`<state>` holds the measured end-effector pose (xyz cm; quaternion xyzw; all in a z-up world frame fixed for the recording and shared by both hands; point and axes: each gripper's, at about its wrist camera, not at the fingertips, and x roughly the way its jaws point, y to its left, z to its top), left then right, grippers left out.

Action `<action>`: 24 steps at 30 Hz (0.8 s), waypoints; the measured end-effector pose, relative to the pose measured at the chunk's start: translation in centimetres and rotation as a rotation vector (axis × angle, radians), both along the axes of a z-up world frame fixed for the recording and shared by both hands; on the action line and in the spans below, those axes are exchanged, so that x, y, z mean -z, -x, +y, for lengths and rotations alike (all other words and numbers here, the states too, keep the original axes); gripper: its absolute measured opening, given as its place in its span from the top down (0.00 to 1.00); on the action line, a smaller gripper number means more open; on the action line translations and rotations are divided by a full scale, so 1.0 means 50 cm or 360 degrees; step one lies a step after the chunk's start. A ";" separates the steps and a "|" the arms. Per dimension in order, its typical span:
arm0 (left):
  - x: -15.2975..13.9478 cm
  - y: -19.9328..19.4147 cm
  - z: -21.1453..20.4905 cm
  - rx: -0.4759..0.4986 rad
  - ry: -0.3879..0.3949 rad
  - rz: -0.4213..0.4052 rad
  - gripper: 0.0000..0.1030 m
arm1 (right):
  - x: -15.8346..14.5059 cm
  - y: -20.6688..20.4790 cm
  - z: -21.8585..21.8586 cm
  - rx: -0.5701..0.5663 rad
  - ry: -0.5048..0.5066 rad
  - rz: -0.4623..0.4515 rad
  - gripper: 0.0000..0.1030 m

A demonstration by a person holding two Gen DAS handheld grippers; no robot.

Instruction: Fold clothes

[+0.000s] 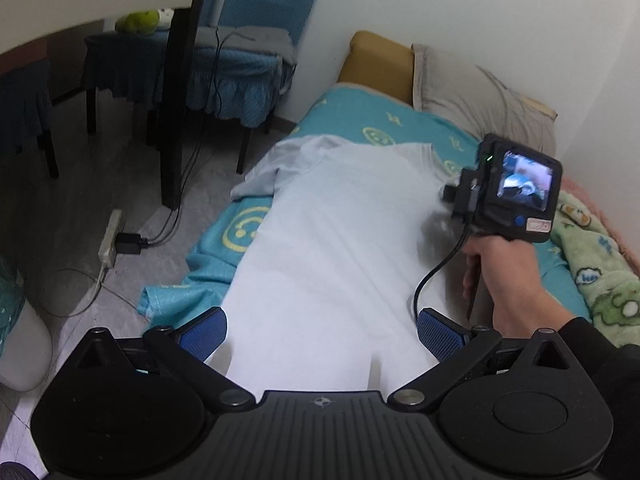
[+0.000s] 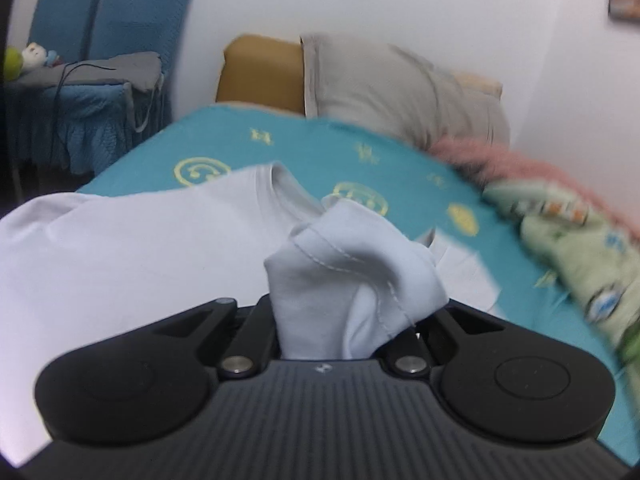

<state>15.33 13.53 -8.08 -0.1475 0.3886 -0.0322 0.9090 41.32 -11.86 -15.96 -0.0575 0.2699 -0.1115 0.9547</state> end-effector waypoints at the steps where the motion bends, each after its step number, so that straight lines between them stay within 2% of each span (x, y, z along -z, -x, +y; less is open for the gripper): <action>1: 0.007 -0.004 -0.002 0.0008 0.0008 0.0014 0.01 | -0.001 -0.003 -0.015 -0.0001 -0.0083 0.0008 0.87; 2: 0.012 -0.006 -0.006 0.0016 0.0010 0.0018 0.01 | -0.003 -0.006 -0.029 -0.0009 -0.0165 0.0019 0.83; 4: 0.016 -0.008 -0.015 0.0033 -0.0008 0.0015 0.01 | -0.013 0.001 -0.044 -0.0069 -0.0309 0.0078 0.52; 5: 0.016 -0.008 -0.019 0.0039 -0.0020 0.0010 0.01 | -0.021 0.007 -0.051 -0.0099 -0.0372 0.0085 0.24; 6: 0.015 -0.007 -0.023 0.0041 -0.0030 0.0003 0.01 | -0.033 0.020 -0.060 -0.0128 -0.0425 0.0063 0.13; 11: 0.005 0.000 -0.040 0.0050 -0.0054 -0.0038 0.01 | -0.119 0.122 -0.084 -0.0218 -0.0633 0.0024 0.14; 16: -0.017 0.026 -0.060 0.0077 -0.0050 -0.0098 0.01 | -0.226 0.289 -0.132 -0.0256 -0.0685 -0.0042 0.14; 20: -0.033 0.064 -0.108 0.0237 -0.0026 -0.0142 0.01 | -0.284 0.464 -0.181 -0.0274 -0.0715 -0.0047 0.14; 24: -0.018 0.114 -0.192 0.0501 0.0039 -0.0072 0.05 | -0.297 0.649 -0.240 -0.0218 -0.0848 -0.0105 0.14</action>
